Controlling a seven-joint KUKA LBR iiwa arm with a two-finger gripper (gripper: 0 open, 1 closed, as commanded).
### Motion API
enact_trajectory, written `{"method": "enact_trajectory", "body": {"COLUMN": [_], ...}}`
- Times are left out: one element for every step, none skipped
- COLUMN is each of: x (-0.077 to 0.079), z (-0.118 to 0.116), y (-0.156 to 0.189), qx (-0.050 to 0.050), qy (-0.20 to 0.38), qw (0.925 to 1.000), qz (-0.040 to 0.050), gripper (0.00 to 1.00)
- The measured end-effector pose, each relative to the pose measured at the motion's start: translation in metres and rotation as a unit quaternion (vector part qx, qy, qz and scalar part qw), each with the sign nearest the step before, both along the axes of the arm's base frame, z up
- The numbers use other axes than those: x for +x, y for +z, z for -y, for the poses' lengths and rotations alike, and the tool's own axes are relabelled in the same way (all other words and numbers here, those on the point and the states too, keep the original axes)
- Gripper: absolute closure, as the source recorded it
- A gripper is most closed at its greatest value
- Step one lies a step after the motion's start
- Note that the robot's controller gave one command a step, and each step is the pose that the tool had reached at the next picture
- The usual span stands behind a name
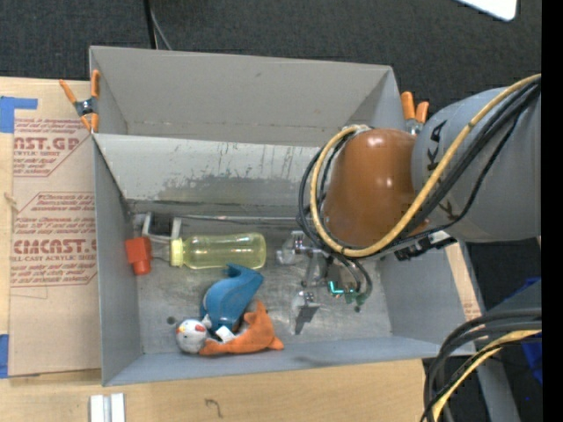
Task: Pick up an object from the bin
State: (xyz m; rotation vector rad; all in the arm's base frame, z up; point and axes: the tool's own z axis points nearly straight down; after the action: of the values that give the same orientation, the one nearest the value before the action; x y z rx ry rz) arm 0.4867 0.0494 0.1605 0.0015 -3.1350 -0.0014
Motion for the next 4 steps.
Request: {"method": "enact_trajectory", "body": {"x": [0.002,0.013,0.021,0.021], "z": [0.0,-0.022,-0.066,-0.066], "y": [0.003,-0.054,-0.084,-0.084], "qx": [0.0,0.0,-0.002,-0.002], "qy": [0.0,0.006,0.037,0.037], "qw": [1.0,1.0,0.9993,0.9993], "qz": [0.0031,0.0066,0.0078,0.0077], "gripper": [0.0,0.0,1.0,1.0]}}
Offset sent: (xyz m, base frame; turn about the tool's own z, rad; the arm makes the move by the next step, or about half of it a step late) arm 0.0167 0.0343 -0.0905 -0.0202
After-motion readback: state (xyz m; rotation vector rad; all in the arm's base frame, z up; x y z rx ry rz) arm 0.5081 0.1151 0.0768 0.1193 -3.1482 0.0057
